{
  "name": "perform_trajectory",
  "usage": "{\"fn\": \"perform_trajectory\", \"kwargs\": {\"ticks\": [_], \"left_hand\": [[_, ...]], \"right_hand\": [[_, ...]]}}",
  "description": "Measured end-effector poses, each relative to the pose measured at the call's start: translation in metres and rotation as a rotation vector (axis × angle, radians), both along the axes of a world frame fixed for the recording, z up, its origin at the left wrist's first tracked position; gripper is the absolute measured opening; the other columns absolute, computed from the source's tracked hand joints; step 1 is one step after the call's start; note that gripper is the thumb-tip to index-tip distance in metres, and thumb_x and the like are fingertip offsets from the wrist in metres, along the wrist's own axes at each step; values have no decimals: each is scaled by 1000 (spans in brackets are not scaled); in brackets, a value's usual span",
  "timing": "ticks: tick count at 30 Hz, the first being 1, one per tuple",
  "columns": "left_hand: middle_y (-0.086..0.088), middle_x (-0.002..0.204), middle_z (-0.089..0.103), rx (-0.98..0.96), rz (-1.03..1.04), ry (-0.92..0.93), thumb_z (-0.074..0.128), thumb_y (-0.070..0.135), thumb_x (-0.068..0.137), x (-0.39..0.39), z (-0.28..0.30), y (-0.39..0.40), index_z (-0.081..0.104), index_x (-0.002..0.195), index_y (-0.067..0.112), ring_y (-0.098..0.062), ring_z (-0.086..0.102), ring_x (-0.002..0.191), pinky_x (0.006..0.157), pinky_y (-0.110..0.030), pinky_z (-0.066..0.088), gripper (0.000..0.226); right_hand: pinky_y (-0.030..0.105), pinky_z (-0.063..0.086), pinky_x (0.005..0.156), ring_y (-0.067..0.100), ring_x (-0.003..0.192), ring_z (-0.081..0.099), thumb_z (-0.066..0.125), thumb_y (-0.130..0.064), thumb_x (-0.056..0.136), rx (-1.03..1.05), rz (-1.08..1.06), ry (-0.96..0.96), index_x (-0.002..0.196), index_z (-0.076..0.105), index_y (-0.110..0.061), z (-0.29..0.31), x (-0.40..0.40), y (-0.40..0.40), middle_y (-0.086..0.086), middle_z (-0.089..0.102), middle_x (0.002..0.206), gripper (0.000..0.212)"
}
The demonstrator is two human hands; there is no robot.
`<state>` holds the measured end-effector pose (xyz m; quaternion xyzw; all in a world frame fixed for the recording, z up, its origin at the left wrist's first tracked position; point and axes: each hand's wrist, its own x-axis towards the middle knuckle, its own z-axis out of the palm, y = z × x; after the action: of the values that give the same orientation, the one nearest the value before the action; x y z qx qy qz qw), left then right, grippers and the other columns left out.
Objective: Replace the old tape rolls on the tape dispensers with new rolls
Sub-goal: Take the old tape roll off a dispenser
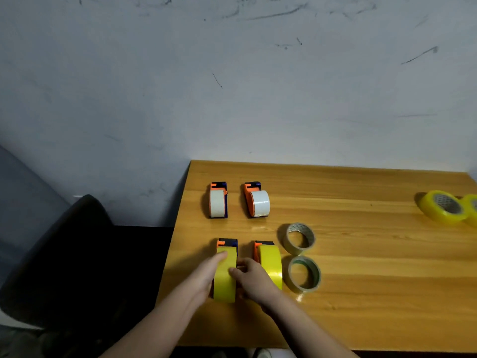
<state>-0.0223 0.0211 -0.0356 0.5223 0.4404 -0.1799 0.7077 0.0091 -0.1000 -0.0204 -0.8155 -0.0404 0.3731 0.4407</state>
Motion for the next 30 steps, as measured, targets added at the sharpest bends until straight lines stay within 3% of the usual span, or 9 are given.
{"fn": "perform_trajectory", "kwargs": {"ticks": [3, 5, 7, 16, 19, 22, 26, 28, 30], "left_hand": [[-18, 93, 70, 14, 22, 24, 50, 37, 94, 0, -3, -2, 66, 105, 10, -32, 66, 84, 74, -38, 52, 33], [-19, 107, 67, 30, 44, 29, 51, 40, 92, 0, -8, -1, 63, 114, 11, -32, 63, 96, 85, -40, 50, 38], [-17, 118, 63, 48, 37, 48, 54, 47, 88, 0, -19, 2, 59, 124, 13, -33, 60, 107, 97, -46, 46, 49], [-17, 113, 66, 65, -14, 61, 51, 49, 89, 4, -16, 12, 61, 119, 16, -33, 60, 105, 100, -46, 44, 46], [-14, 124, 60, 208, -164, 96, 46, 62, 84, 10, -30, 18, 56, 128, 16, -30, 55, 114, 106, -42, 38, 64], [-11, 131, 57, 260, -311, 119, 41, 90, 61, 15, -50, 31, 50, 135, 21, -28, 54, 116, 107, -41, 35, 102], [-10, 131, 53, 599, -508, 138, 26, 70, 89, 14, -5, 38, 41, 138, 15, -26, 55, 111, 94, -34, 44, 75], [-1, 104, 57, 885, -524, 104, 29, 61, 93, 18, 4, 48, 49, 126, 14, -16, 56, 85, 66, -24, 46, 60], [3, 81, 53, 986, -458, 12, 37, 50, 96, 27, 11, 58, 54, 110, 13, -12, 50, 63, 49, -22, 35, 44]], "right_hand": [[34, 53, 75, 20, 81, 62, 54, -25, 97, -62, 40, -73, 134, 49, -9, -9, 0, 5, 8, 61, 122, 40], [34, 46, 95, 25, 113, 59, 54, -25, 97, -131, 83, -131, 135, 49, -10, -13, 1, 9, 9, 59, 131, 41], [35, 43, 102, 25, 122, 54, 53, -24, 97, -145, 92, -119, 136, 49, -10, -16, 0, 12, 9, 57, 133, 41], [33, 42, 102, 25, 125, 52, 47, -23, 100, -232, 186, -205, 137, 47, -11, -19, 5, 23, 10, 54, 136, 39], [33, 40, 100, 28, 126, 50, 44, -22, 100, -285, 250, -224, 135, 48, -7, -17, 9, 24, 14, 52, 137, 39], [34, 40, 100, 29, 125, 50, 47, -25, 98, -329, 305, -252, 135, 47, -6, -10, 14, 25, 15, 52, 136, 41], [37, 50, 94, 26, 110, 62, 54, -32, 95, -300, 244, -312, 128, 56, -11, 8, 32, 20, 10, 63, 123, 39], [37, 56, 84, 21, 95, 68, 53, -31, 95, -251, 146, -308, 121, 60, -17, 16, 45, 13, 6, 69, 111, 30], [36, 58, 77, 16, 83, 70, 52, -30, 96, -227, 61, -332, 113, 63, -22, 24, 59, 4, 1, 72, 100, 22]]}}
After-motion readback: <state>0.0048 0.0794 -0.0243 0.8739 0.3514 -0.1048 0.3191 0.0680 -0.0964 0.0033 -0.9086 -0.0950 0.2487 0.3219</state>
